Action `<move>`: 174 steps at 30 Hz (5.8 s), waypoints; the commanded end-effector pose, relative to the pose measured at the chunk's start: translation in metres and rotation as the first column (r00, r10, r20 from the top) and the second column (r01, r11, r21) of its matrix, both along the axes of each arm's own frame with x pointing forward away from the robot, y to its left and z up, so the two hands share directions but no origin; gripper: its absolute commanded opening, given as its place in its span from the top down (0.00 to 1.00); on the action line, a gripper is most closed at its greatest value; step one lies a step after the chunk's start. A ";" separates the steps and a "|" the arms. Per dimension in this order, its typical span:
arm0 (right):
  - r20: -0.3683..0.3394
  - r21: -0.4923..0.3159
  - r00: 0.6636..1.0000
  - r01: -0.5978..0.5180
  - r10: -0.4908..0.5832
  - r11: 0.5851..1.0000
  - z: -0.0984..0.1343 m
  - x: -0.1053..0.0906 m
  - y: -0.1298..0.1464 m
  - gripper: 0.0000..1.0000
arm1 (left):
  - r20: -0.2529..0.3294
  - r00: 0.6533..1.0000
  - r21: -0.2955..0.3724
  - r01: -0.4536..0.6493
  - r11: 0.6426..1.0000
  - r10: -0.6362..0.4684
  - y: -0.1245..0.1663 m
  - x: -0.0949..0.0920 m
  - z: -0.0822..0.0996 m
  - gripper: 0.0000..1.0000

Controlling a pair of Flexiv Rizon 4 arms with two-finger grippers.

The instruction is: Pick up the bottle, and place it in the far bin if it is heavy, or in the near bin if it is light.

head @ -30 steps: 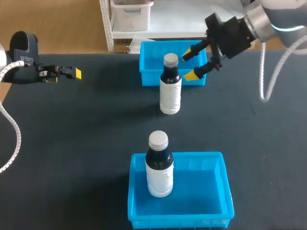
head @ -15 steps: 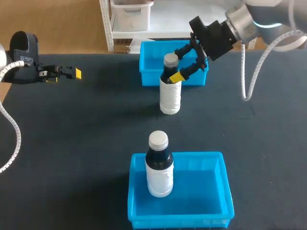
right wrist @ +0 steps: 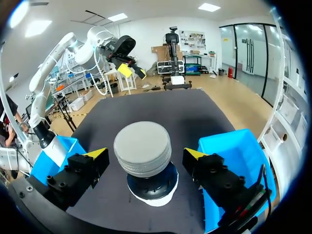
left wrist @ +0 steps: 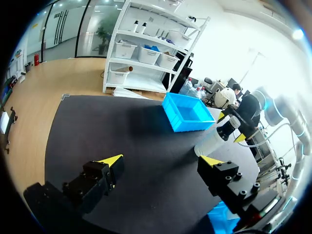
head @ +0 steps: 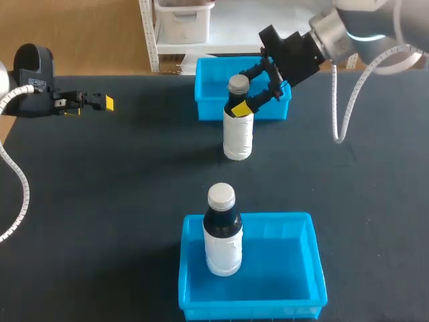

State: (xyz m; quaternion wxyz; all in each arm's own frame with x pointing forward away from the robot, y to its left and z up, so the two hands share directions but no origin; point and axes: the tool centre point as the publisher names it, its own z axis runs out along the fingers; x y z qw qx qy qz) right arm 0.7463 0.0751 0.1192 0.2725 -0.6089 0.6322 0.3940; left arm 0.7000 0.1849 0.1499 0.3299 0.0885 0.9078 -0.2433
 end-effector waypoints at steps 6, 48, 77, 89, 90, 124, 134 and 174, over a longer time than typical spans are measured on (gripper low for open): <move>0.008 0.006 1.000 0.010 -0.010 1.000 0.001 -0.002 -0.004 0.19 | 0.000 1.000 0.000 0.000 1.000 0.000 0.000 0.000 0.000 0.00; 0.026 -0.012 0.991 0.132 -0.132 0.991 0.041 -0.016 -0.063 0.76 | 0.000 1.000 0.000 0.000 1.000 0.000 0.000 0.000 0.000 0.00; 0.082 -0.115 0.892 0.451 -0.444 0.885 0.099 0.027 -0.204 1.00 | 0.000 1.000 0.000 0.000 1.000 0.000 0.000 0.000 0.000 0.00; 0.155 -0.083 0.916 0.386 -0.370 0.919 0.134 0.092 -0.176 1.00 | 0.000 1.000 0.000 0.000 1.000 0.000 0.000 0.000 0.000 0.00; 0.158 -0.076 0.920 0.374 -0.359 0.924 0.135 0.098 -0.170 1.00 | 0.000 1.000 0.000 0.000 1.000 0.000 0.000 0.000 0.000 0.00; 0.090 0.010 0.991 0.098 -0.099 0.995 0.081 0.158 -0.014 1.00 | 0.000 1.000 0.000 0.000 1.000 0.000 0.000 0.000 0.000 0.00; 0.077 0.015 0.995 0.069 -0.070 0.997 0.065 0.160 0.004 1.00 | 0.000 1.000 0.000 0.000 1.000 0.000 0.000 0.000 0.000 0.00; 0.064 0.010 0.998 -0.011 0.010 1.000 0.026 0.176 0.033 1.00 | 0.000 1.000 0.000 0.000 1.000 0.000 0.000 0.000 0.000 0.00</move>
